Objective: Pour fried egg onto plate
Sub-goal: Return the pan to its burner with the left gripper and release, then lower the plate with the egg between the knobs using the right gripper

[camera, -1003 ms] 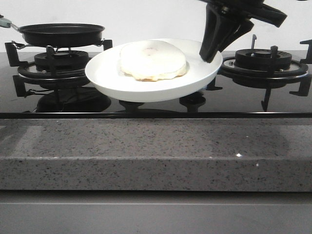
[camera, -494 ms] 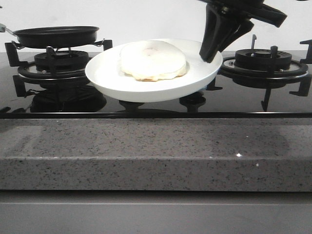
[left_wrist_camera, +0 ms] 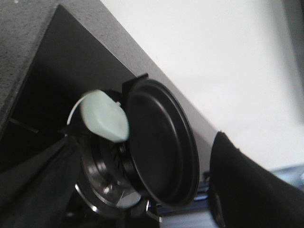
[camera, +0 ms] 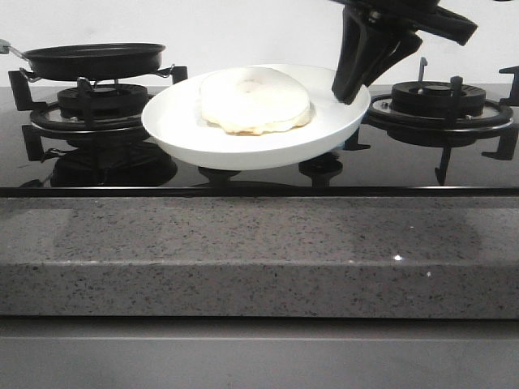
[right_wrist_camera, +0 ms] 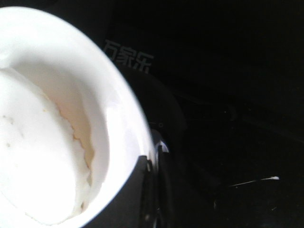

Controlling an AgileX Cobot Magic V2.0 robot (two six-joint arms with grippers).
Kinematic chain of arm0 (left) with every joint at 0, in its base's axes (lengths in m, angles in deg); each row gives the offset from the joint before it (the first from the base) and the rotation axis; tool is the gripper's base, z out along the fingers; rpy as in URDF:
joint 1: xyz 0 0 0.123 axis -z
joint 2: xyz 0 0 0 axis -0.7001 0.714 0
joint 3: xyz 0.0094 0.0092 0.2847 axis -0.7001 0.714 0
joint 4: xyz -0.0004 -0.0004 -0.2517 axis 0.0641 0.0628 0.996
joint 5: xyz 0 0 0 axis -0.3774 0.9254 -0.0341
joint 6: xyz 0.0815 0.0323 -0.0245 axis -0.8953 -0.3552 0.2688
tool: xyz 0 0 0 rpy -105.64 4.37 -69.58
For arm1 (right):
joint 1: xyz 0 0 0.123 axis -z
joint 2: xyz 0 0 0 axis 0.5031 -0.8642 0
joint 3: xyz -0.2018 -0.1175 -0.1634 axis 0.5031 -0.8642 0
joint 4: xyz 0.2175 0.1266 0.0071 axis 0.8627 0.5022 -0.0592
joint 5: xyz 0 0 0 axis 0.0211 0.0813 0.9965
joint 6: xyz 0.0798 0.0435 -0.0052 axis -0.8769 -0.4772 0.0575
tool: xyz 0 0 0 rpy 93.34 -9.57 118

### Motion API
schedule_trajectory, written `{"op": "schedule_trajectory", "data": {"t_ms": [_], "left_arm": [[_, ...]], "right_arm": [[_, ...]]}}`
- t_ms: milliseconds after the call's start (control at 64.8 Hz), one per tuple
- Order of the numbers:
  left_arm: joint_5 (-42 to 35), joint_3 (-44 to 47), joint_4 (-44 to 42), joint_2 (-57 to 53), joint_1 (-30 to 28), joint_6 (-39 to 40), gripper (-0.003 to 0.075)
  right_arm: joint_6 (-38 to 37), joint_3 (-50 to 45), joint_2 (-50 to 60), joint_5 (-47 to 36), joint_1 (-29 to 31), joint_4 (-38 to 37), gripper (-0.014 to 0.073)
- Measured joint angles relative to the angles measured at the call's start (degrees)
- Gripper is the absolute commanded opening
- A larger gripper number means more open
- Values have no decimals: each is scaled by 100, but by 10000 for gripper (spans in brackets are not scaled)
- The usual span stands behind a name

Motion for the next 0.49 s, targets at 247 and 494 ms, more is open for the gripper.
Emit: {"op": "schedule_trajectory", "data": {"t_ms": [247,494], "left_arm": [[-407,-7,-1917,-1233,854,200,556],[-830,-7,-5276,-2574,2413,2107,556]], "right_arm": [[0,0,0,0,0,0,-58],[0,0,0,0,0,0,-58]]}}
